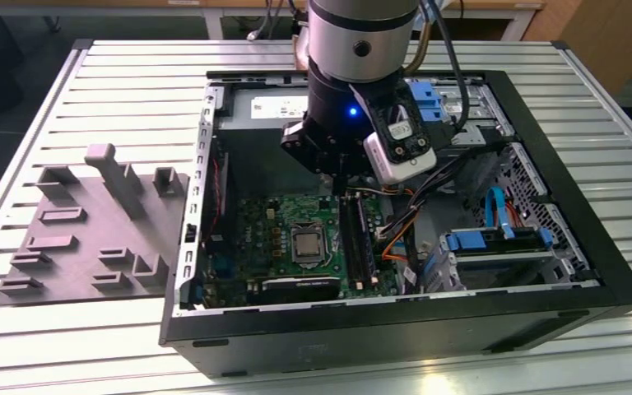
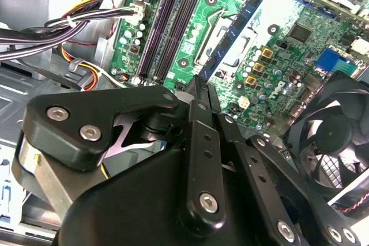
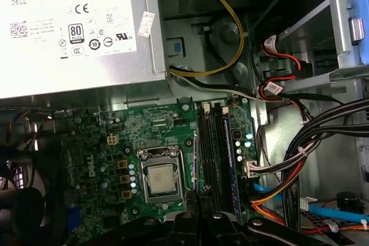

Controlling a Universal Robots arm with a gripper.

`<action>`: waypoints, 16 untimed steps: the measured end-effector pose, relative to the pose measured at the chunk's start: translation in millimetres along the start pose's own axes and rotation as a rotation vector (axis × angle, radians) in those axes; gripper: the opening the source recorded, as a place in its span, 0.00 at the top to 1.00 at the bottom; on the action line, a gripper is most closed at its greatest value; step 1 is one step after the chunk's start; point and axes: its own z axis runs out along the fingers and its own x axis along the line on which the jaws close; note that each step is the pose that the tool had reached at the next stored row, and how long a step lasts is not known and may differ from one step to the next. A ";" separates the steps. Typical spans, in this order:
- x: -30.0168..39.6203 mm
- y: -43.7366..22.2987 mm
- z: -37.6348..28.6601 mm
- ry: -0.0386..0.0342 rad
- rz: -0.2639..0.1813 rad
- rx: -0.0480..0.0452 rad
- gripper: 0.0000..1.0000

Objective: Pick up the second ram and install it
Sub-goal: 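Insert the second ram into the second slot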

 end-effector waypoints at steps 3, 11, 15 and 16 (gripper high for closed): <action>-0.6 0.0 2.0 0.0001 0.000 0.0000 0.88; -2.6 0.2 9.0 0.0002 -0.008 -0.0001 0.88; -2.9 0.1 12.5 0.0008 -0.026 -0.0005 0.88; -3.0 0.1 13.5 0.0009 -0.029 -0.0006 0.88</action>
